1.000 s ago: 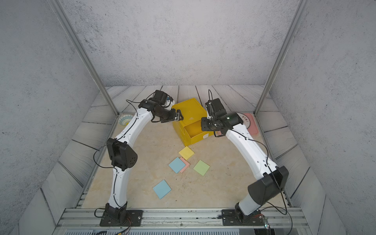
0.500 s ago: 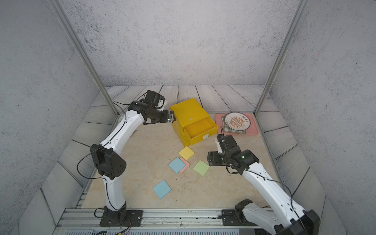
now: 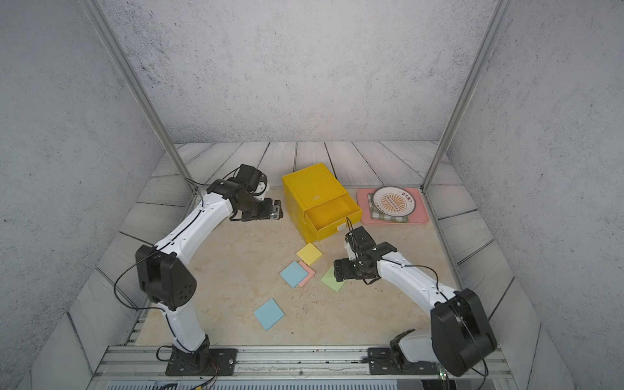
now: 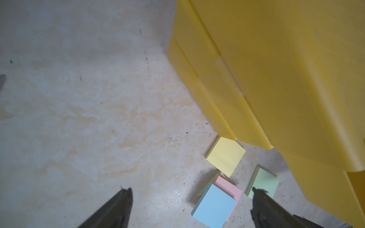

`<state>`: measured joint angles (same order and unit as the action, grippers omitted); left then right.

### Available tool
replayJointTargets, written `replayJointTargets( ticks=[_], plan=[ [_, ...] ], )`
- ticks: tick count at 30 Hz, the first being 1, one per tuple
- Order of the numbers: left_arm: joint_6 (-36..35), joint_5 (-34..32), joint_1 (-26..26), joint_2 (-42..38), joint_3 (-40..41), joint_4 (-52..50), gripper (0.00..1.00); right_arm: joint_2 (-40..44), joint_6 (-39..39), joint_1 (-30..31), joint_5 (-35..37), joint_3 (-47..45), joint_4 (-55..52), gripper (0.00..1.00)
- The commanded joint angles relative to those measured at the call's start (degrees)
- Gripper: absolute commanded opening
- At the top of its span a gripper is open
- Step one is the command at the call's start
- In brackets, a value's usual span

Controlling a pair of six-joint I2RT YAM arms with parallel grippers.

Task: Please put the sticky notes in the drawer by color
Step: Pick up the sticky notes from the center of the board.

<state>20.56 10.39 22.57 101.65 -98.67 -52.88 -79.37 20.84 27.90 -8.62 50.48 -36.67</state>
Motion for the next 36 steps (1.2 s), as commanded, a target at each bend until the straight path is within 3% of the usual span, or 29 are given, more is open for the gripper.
replayJointTargets(
  ticks=[1,5,8,20,27,30,34,36],
  plan=[
    [2.1,-1.1,-0.7,-6.8,8.0,7.6,0.99,-3.9,-2.5,0.4,0.5,2.2,2.2,0.99],
    [3.2,0.5,-0.7,-10.8,17.2,12.5,0.99,-8.0,-5.1,0.7,1.8,4.0,3.0,0.99],
    [2.8,2.3,-0.7,-10.1,19.1,12.3,0.98,-10.4,-6.3,1.5,2.2,4.4,2.5,0.99],
    [3.3,7.2,-0.7,-6.1,16.9,12.2,0.98,-19.0,-2.7,10.0,15.7,7.5,-1.2,0.99],
    [3.1,9.1,-0.7,-5.4,18.3,12.5,0.98,-22.7,-1.3,11.1,18.0,7.5,-0.7,0.99],
    [3.0,8.8,-0.7,-5.6,18.3,12.5,0.98,-22.0,-1.6,11.9,17.8,7.0,-0.3,0.93],
    [3.0,8.7,-0.7,-5.8,17.6,12.4,0.98,-19.9,-0.2,13.0,17.5,5.6,-0.3,0.75],
    [3.2,8.9,-0.7,-5.9,17.2,12.3,0.98,-18.5,0.6,13.4,16.9,4.5,0.4,0.71]
  ],
)
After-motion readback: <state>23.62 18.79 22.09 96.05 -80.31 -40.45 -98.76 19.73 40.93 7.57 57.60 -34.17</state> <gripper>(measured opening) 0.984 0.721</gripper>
